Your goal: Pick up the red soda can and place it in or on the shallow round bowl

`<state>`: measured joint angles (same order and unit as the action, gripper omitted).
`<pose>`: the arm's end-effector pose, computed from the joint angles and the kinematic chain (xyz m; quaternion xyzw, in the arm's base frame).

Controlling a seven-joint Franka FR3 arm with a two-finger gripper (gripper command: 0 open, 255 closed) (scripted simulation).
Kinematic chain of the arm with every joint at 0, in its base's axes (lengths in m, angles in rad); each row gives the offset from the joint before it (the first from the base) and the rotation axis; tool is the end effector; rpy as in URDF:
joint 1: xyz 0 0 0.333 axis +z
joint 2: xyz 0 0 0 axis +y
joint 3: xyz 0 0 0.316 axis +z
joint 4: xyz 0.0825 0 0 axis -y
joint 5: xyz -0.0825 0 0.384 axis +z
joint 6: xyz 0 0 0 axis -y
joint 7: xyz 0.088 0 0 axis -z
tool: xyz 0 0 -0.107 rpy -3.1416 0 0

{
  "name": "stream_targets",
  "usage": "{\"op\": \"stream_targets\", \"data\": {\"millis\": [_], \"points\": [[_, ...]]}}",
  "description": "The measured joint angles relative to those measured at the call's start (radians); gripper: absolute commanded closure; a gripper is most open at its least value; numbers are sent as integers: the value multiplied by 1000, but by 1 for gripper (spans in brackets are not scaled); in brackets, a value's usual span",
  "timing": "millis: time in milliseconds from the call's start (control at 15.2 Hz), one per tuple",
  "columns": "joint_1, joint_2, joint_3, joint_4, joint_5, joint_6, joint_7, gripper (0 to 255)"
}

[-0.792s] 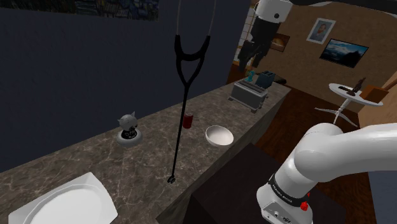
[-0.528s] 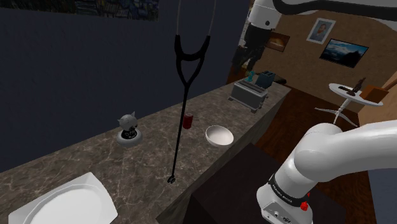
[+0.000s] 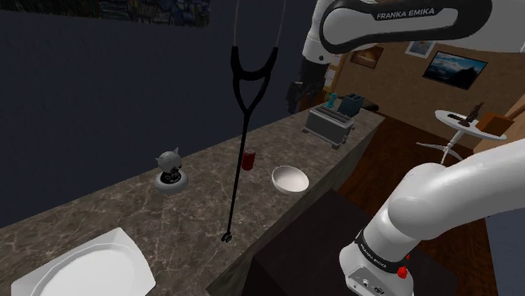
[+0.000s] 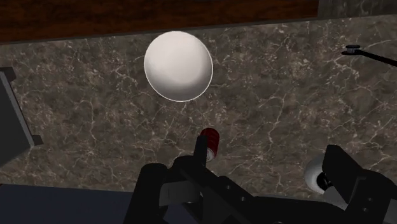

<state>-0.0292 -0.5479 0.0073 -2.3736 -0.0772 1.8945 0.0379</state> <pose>0.3932 -0.0140 0.5283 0.9985 -0.0193 0.0346 0.0386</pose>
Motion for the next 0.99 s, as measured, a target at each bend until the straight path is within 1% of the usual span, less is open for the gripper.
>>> {"op": "stream_targets", "data": {"millis": [264, 528, 990], "points": [[-10, 131, -19, 3, -6, 118, -11, 0], [-19, 273, -35, 32, -7, 222, -22, 0], [-32, 529, -58, 132, 5, 362, -47, 0]]}}
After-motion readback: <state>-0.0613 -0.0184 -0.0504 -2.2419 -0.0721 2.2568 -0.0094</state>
